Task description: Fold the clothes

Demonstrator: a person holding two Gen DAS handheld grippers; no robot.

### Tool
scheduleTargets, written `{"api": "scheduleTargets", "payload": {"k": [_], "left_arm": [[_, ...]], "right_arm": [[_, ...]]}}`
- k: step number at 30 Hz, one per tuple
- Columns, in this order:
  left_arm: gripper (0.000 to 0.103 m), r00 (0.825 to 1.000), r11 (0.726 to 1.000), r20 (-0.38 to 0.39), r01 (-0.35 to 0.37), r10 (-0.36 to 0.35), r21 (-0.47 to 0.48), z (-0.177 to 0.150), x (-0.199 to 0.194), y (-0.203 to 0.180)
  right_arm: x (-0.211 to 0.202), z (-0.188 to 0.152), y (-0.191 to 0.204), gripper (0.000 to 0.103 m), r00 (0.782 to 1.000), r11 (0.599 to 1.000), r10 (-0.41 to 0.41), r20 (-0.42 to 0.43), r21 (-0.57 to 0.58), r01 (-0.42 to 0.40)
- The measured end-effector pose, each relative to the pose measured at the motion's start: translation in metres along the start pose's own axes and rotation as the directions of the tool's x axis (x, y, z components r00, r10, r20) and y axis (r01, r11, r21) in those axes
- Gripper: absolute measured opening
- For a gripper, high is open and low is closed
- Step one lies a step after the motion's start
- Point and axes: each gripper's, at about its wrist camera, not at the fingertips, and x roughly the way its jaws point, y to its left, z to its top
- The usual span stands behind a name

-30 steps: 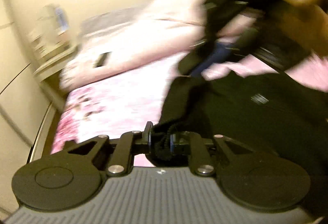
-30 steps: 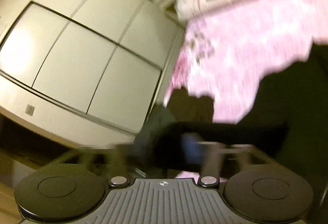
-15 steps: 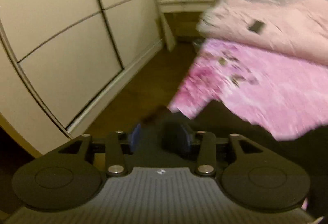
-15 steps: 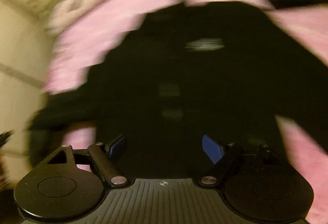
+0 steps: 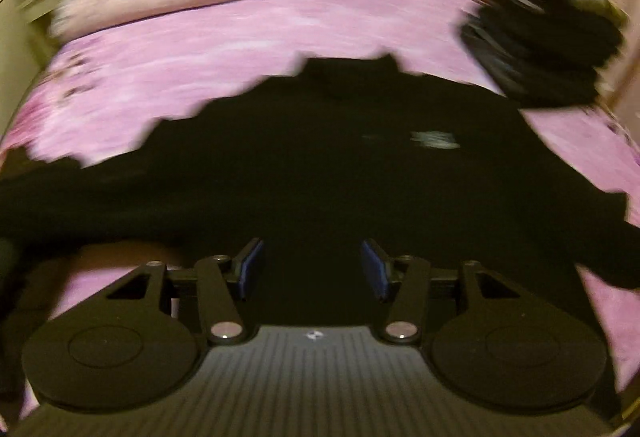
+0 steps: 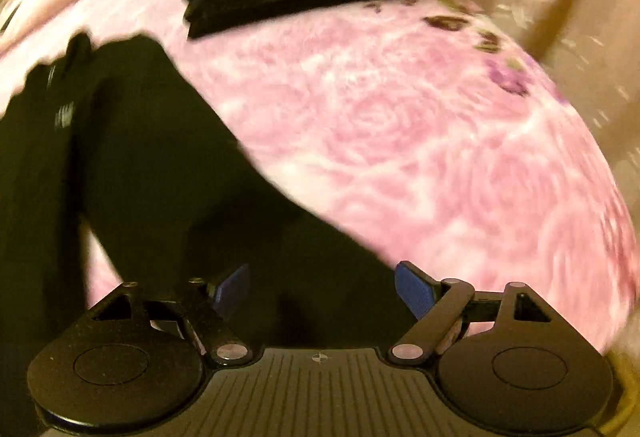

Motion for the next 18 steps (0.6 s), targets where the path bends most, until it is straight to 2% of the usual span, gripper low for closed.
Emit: {"api": "scheduleTargets", "payload": {"k": [1,3,4,5,6,8,11,13,14,15,16,17,18], "left_arm": [[0.053,1.0,0.999,-0.012,0.024,-0.023,0.028,0.004,0.007,-0.031],[0.055,0.997,0.992,-0.03,0.078,-0.076,0.102,0.007,0.026,-0.092],[0.061,0.994,0.983,-0.034,0.103,-0.1,0.149,0.009,0.03,-0.12],[0.063,0.992,0.972,-0.041,0.129,-0.123,0.197,0.012,0.037,-0.148],[0.064,0.988,0.958,-0.055,0.157,-0.148,0.242,0.014,0.045,-0.177],[0.064,0.976,0.925,-0.098,0.216,-0.195,0.313,0.017,0.059,-0.231],[0.064,0.961,0.892,-0.091,0.275,-0.26,0.358,0.03,0.058,-0.276],[0.064,0.951,0.874,-0.08,0.306,-0.298,0.377,0.041,0.057,-0.3],[0.064,0.95,0.876,-0.078,0.31,-0.303,0.368,0.046,0.058,-0.306],[0.064,0.949,0.882,-0.084,0.313,-0.304,0.352,0.049,0.059,-0.309],[0.064,0.948,0.888,-0.095,0.317,-0.303,0.334,0.05,0.06,-0.31],[0.064,0.948,0.893,-0.107,0.317,-0.299,0.318,0.051,0.06,-0.309],[0.064,0.952,0.902,-0.116,0.305,-0.283,0.306,0.048,0.058,-0.303]], "right_arm": [[0.007,-0.001,-0.011,0.083,0.999,0.998,0.013,-0.031,-0.067,-0.015],[0.018,-0.008,-0.027,0.054,0.995,0.977,0.026,-0.101,-0.207,-0.046],[0.017,-0.012,-0.03,0.048,0.993,0.966,0.046,-0.108,-0.247,-0.071],[0.012,-0.011,-0.032,0.024,0.992,0.961,0.064,-0.105,-0.261,-0.09],[0.007,-0.008,-0.035,0.009,0.991,0.958,0.08,-0.106,-0.266,-0.106],[-0.009,0.003,-0.044,0.009,0.993,0.955,0.095,-0.073,-0.276,-0.112],[-0.054,0.038,-0.077,0.009,0.995,0.975,0.032,0.097,-0.221,-0.01],[-0.074,0.067,-0.115,0.009,0.976,0.985,-0.061,0.208,-0.147,0.093],[-0.075,0.079,-0.134,0.013,0.964,0.983,-0.1,0.244,-0.126,0.134],[-0.071,0.088,-0.146,0.025,0.958,0.981,-0.123,0.258,-0.115,0.157],[-0.063,0.094,-0.154,0.067,0.956,0.975,-0.157,0.246,-0.112,0.189],[-0.052,0.098,-0.159,0.078,0.955,0.967,-0.198,0.223,-0.117,0.227],[-0.045,0.1,-0.161,0.077,0.954,0.963,-0.213,0.21,-0.123,0.242]]}}
